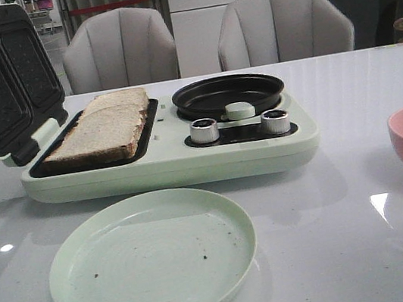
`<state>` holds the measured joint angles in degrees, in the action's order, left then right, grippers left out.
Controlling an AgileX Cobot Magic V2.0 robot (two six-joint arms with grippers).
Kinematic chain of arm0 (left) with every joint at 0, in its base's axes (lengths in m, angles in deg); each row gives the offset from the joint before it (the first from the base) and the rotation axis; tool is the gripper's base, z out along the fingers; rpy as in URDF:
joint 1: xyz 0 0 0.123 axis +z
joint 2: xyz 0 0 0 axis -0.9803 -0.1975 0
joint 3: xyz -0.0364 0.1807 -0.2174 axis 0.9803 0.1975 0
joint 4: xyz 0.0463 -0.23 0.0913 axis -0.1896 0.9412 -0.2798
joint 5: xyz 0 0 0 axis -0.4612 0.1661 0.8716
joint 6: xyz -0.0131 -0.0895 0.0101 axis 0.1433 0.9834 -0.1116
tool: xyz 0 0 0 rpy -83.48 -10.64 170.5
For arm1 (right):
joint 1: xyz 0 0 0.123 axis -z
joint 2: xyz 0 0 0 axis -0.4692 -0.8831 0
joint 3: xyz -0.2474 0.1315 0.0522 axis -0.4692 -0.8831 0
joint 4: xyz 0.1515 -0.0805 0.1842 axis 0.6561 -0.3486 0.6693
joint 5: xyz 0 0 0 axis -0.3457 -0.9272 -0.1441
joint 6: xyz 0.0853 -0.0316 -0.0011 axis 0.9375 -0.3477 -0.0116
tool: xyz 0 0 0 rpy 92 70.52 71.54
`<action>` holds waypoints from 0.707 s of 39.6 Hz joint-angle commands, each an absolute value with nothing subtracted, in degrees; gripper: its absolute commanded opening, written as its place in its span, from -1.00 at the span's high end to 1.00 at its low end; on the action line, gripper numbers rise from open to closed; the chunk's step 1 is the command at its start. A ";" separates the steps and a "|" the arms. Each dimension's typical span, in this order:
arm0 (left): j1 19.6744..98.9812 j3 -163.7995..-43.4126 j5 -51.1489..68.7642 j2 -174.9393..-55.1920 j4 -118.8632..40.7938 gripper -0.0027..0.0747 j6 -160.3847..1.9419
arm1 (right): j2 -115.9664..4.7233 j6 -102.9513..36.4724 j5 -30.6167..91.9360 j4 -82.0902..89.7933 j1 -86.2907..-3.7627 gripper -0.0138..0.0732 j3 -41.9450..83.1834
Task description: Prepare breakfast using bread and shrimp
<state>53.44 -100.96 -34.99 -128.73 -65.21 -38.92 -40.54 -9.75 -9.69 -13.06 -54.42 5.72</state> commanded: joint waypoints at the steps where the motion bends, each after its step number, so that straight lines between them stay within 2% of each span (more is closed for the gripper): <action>1: 62.51 -103.16 -32.67 -127.99 -58.63 -0.20 -46.19 | -40.25 -9.56 -6.76 -13.61 -54.23 -0.43 7.16; 10: 84.62 -105.85 -30.91 -130.72 -41.36 -0.19 -61.35 | -40.25 -9.56 -6.76 -13.61 -54.23 -0.43 7.16; 15: 92.89 -109.60 -30.62 -134.69 -32.90 0.04 -66.12 | -40.25 -9.56 -6.76 -13.61 -54.23 -0.43 7.16; 24: 95.85 -120.58 -29.46 -143.87 -31.58 0.58 -66.38 | -40.25 -9.56 -6.76 -13.61 -54.23 -0.43 7.16; 26: 95.46 -123.18 -29.04 -145.88 -31.58 0.67 -66.38 | -40.25 -9.56 -6.76 -13.61 -54.23 -0.43 7.16; 28: 95.17 -125.64 -28.39 -148.09 -31.41 0.67 -66.38 | -40.25 -9.56 -6.76 -13.61 -54.23 -0.43 7.16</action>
